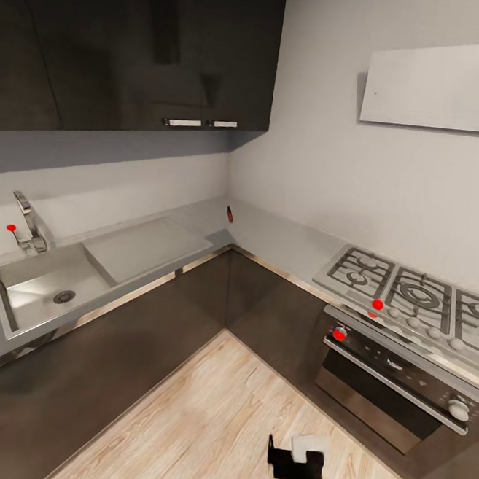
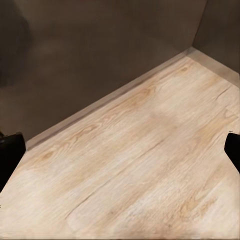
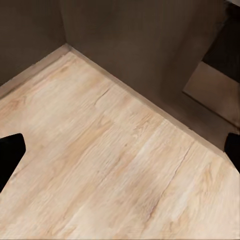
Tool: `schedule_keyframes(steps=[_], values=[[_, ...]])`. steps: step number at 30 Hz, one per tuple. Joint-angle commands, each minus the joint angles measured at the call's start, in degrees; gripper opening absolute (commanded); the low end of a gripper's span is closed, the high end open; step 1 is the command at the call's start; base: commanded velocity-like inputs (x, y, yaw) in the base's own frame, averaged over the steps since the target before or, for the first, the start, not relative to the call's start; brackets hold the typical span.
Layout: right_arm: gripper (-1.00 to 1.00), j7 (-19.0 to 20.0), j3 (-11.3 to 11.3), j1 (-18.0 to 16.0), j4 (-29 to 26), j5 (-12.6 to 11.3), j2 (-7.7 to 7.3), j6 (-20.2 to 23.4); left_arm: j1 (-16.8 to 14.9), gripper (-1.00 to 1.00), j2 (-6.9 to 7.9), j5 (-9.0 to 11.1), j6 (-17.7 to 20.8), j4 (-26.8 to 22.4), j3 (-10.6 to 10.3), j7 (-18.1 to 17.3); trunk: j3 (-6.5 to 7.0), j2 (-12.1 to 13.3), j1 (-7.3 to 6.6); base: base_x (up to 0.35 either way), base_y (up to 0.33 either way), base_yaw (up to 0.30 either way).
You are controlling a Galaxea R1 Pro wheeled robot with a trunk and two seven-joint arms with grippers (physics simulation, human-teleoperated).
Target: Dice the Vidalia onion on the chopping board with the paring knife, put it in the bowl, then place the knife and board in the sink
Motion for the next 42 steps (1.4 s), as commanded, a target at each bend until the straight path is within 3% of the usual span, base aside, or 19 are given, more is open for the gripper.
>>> schedule_keyframes(steps=[1, 4, 7, 10, 14, 18, 19, 20, 22, 24, 25, 26, 28, 33, 42], values=[[1.00, -1.92, 0.27, -0.13, -4.21, 0.04, 0.05, 2.79, 0.01, 1.00, -0.04, 0.10, -0.04, 0.16, 0.07, -0.01, -0.13, -0.12, 0.04, 0.000, 0.000, 0.000], [1.00, -3.33, 0.21, -0.70, -9.95, 0.64, 0.54, 7.84, 0.00, 1.00, -0.04, 0.10, -0.04, 0.51, 0.07, 0.03, -0.13, -0.12, 0.04, 0.000, 0.000, 0.000], [1.00, -3.98, 0.18, -3.87, -14.00, 1.13, 1.94, 13.67, -0.01, 1.00, -0.04, 0.13, 0.01, 0.94, 0.08, 0.04, -0.13, -0.12, 0.04, 0.000, 0.000, 0.000], [1.00, -4.20, 0.17, -9.64, -15.22, 1.36, 3.24, 18.20, -0.03, 1.00, -0.04, 0.12, 0.04, 2.25, 0.13, 0.06, -0.13, -0.12, 0.04, 0.000, 0.000, 0.000], [1.00, -4.42, 0.16, -21.02, -15.72, 1.43, 5.35, 27.23, -0.06, 1.00, -0.08, 0.10, 0.05, 3.46, 0.16, 0.07, -0.13, -0.12, 0.04, 0.000, 0.000, 0.000], [1.00, -4.77, 0.16, -29.90, -15.53, 1.53, 6.61, 34.38, -0.07, 1.00, -0.05, 0.10, 0.05, 3.62, 0.16, 0.07, -0.13, -0.12, 0.04, 0.000, 0.000, 0.000], [1.00, -5.49, 0.16, -36.49, -13.86, 1.49, 6.85, 38.29, -0.07, 1.00, -0.05, 0.10, 0.05, 3.64, 0.16, 0.07, -0.13, -0.12, 0.04, 0.000, 0.000, 0.000], [1.00, -5.66, 0.15, -38.41, -12.88, 1.47, 6.91, 39.29, -0.07, 1.00, -0.04, 0.10, 0.05, 3.65, 0.16, 0.07, -0.13, -0.12, 0.04, 0.000, 0.000, 0.000], [1.00, -6.05, -0.02, -53.08, -0.98, 1.06, 7.15, 43.20, -0.05, 1.00, -0.04, 0.10, 0.05, 3.66, 0.13, 0.07, -0.13, -0.12, 0.04, 0.000, 0.000, 0.000], [1.00, -5.75, -0.35, -63.25, 10.13, 0.06, 7.21, 43.83, -0.06, 1.00, -0.05, 0.10, 0.05, 3.66, 0.15, 0.07, -0.13, -0.12, 0.04, 0.000, 0.000, 0.000], [1.00, -5.28, -1.00, -67.71, 15.89, -1.16, 7.22, 43.58, -0.06, 1.00, -0.05, 0.10, 0.05, 3.66, 0.16, 0.04, -0.13, -0.12, 0.04, 0.000, 0.000, 0.000], [1.00, -4.98, -1.52, -69.70, 18.62, -2.00, 7.21, 43.26, -0.05, 1.00, -0.05, 0.10, 0.05, 3.66, 0.14, 0.02, -0.13, -0.12, 0.04, 0.000, 0.000, 0.000], [1.00, -3.75, -4.20, -75.63, 27.23, -5.98, 7.05, 40.85, -0.06, 1.00, -0.04, 0.10, 0.05, 3.68, 0.15, 0.00, -0.13, -0.12, 0.04, 0.000, 0.000, 0.000], [1.00, -2.51, -6.36, -79.30, 32.90, -10.33, 6.81, 37.89, -0.07, 1.00, -0.04, 0.10, 0.05, 3.72, 0.12, -0.05, -0.13, -0.12, 0.04, 0.000, 0.000, 0.000], [1.00, 3.97, -6.85, -79.44, 35.25, -11.60, 7.06, 36.12, -0.07, 1.00, -0.08, 0.23, 0.15, 3.75, 0.09, -0.04, -0.13, -0.12, 0.04, 0.150, -0.128, 0.000]])
